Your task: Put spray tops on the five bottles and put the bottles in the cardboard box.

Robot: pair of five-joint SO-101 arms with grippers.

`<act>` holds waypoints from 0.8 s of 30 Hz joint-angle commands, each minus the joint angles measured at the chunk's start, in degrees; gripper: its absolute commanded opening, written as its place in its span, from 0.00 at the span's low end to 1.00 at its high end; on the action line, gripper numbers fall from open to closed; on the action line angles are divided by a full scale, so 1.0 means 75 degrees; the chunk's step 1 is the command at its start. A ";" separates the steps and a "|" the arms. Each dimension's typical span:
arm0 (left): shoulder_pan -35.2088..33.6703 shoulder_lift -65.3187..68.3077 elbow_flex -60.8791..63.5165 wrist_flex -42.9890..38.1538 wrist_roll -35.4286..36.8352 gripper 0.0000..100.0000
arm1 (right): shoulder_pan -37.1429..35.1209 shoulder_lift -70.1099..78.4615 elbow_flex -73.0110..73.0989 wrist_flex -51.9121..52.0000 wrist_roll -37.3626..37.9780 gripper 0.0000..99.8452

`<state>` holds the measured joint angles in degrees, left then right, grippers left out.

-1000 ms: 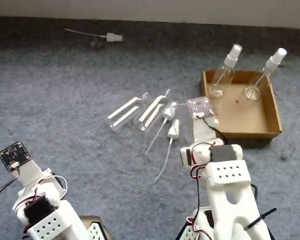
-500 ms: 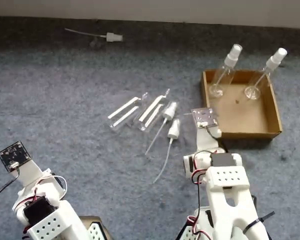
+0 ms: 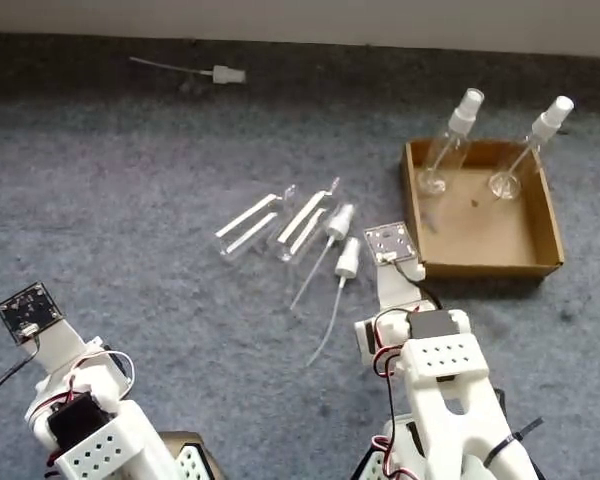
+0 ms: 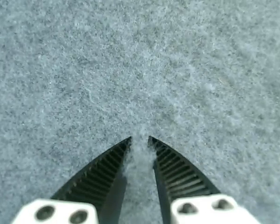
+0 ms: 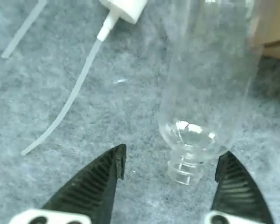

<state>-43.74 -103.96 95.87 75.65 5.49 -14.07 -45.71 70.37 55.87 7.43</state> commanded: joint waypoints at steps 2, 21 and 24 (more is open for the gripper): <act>-0.0076 0.0029 0.0158 0.0047 0.0082 0.01 | -0.0076 -0.0170 -0.0100 0.0123 -0.0070 0.28; 0.0334 0.0029 0.0158 0.0012 0.0059 0.01 | -0.0076 -0.1471 -0.3288 0.2045 -0.0059 0.28; 0.0334 0.0029 0.0158 0.0023 0.0059 0.01 | -0.0053 -0.0580 -0.3686 0.2057 -0.0059 0.28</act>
<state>-42.51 -103.96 95.87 75.65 5.49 -14.15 -56.35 49.45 70.73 7.43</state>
